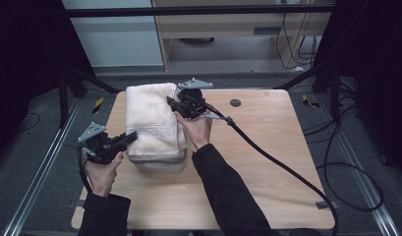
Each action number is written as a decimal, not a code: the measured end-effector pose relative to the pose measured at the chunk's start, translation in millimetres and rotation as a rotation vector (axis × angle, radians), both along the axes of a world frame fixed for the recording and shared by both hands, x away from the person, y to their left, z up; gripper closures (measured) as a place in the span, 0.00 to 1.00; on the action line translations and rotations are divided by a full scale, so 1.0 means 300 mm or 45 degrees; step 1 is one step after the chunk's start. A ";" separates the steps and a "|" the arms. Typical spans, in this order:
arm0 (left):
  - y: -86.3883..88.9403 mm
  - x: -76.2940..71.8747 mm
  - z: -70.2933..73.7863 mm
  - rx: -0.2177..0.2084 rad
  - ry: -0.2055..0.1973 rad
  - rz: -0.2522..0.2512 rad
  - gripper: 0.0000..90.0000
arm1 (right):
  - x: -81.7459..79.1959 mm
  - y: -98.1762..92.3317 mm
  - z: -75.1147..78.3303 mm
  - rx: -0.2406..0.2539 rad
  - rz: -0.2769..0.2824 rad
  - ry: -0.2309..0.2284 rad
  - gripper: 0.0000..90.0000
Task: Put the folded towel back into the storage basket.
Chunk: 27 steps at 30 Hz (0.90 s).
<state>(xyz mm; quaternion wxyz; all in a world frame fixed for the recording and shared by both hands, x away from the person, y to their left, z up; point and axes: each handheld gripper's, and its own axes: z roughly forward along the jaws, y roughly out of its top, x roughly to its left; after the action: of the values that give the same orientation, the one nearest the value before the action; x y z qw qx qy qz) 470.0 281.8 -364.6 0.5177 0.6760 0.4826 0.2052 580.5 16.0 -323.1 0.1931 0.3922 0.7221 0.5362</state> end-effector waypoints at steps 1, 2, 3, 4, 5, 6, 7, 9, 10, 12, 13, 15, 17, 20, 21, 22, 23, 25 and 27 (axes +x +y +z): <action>0.001 0.002 -0.003 0.004 0.003 0.003 0.85 | 0.002 0.002 -0.004 -0.003 0.000 0.001 0.76; 0.002 0.004 -0.005 0.011 0.005 0.006 0.85 | 0.003 0.004 -0.009 -0.003 -0.001 0.001 0.76; 0.003 0.007 -0.009 0.017 0.008 0.014 0.85 | 0.004 0.006 -0.013 -0.006 -0.001 -0.002 0.76; 0.004 0.010 -0.015 0.023 0.013 0.016 0.85 | 0.006 0.010 -0.019 -0.009 -0.002 0.001 0.76; 0.005 0.012 -0.018 0.023 0.016 0.016 0.85 | 0.009 0.013 -0.026 -0.012 -0.005 0.004 0.76; 0.006 0.015 -0.021 0.025 0.021 0.017 0.85 | 0.011 0.015 -0.030 -0.013 -0.006 0.008 0.76; 0.008 0.019 -0.027 0.026 0.027 0.019 0.85 | 0.013 0.017 -0.034 -0.017 -0.007 0.013 0.76; 0.011 0.025 -0.037 0.030 0.037 0.024 0.85 | 0.019 0.022 -0.046 -0.022 -0.009 0.020 0.76; 0.011 0.028 -0.040 0.032 0.040 0.024 0.85 | 0.021 0.025 -0.052 -0.026 -0.011 0.026 0.76; 0.012 0.030 -0.045 0.034 0.045 0.025 0.85 | 0.026 0.028 -0.062 -0.032 -0.013 0.032 0.76; 0.010 0.038 -0.055 0.048 0.058 0.028 0.85 | 0.030 0.031 -0.069 -0.036 -0.017 0.034 0.76; 0.010 0.044 -0.064 0.062 0.068 0.033 0.85 | 0.035 0.036 -0.082 -0.045 -0.021 0.043 0.76; 0.010 0.049 -0.073 0.068 0.076 0.033 0.85 | 0.041 0.039 -0.096 -0.046 -0.023 0.054 0.76; 0.009 0.057 -0.083 0.081 0.088 0.035 0.85 | 0.050 0.042 -0.117 -0.050 -0.028 0.077 0.76; 0.008 0.059 -0.087 0.087 0.093 0.036 0.85 | 0.053 0.042 -0.121 -0.055 -0.028 0.078 0.76; 0.006 0.061 -0.090 0.091 0.095 0.036 0.85 | 0.055 0.042 -0.126 -0.055 -0.029 0.081 0.76; 0.004 0.066 -0.098 0.101 0.102 0.035 0.85 | 0.056 0.042 -0.131 -0.059 -0.031 0.086 0.76; 0.003 0.067 -0.100 0.102 0.104 0.036 0.85 | 0.061 0.041 -0.141 -0.064 -0.032 0.091 0.76; 0.002 0.070 -0.106 0.110 0.110 0.035 0.85 | 0.064 0.040 -0.149 -0.066 -0.035 0.102 0.75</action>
<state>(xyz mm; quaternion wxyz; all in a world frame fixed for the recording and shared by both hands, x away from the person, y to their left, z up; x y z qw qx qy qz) 491.1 282.3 -396.4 0.4639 0.6992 0.5045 0.2036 599.6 28.2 -367.9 0.1816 0.4181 0.7374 0.4985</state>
